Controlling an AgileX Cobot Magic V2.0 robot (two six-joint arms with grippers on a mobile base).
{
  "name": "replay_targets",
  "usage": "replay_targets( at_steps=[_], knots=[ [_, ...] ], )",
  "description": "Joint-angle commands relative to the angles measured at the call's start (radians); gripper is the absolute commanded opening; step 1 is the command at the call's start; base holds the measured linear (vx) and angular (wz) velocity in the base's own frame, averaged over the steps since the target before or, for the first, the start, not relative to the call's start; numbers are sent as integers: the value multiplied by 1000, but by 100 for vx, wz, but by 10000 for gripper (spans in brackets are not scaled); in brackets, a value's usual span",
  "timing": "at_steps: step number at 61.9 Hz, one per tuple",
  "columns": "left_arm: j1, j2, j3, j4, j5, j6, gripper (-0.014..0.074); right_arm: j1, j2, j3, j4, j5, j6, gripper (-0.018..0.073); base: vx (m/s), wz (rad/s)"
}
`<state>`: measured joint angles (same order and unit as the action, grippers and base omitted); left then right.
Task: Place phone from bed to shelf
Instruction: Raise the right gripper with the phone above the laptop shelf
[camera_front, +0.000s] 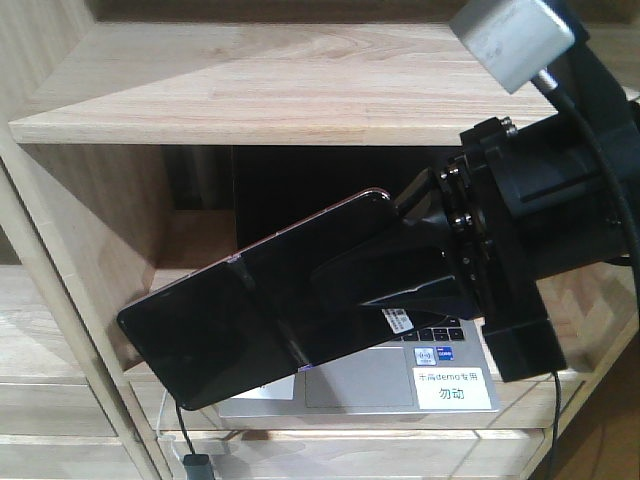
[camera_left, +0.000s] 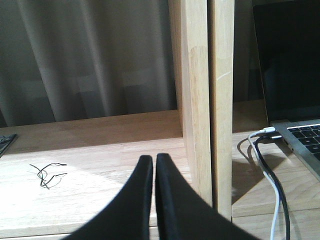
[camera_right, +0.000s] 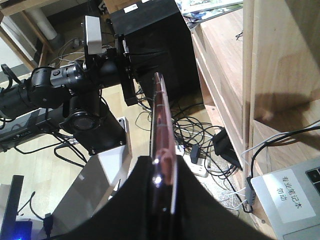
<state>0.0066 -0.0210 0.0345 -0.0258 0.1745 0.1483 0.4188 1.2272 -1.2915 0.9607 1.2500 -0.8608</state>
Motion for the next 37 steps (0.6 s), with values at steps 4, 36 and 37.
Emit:
replay_targets(
  at_steps=[4, 36, 37],
  knots=[
    [-6, -4, -23, -9, -77, -6, 1, -2, -25, -25, 78, 27, -4, -2, 0, 0],
    [-6, -4, -23, -9, -77, -6, 1, -2, -25, -32, 155, 26, 18, -2, 0, 0],
    [-6, -4, -23, -9, -77, -6, 1, -2, -25, -34, 163, 25, 18, -2, 0, 0]
  ],
)
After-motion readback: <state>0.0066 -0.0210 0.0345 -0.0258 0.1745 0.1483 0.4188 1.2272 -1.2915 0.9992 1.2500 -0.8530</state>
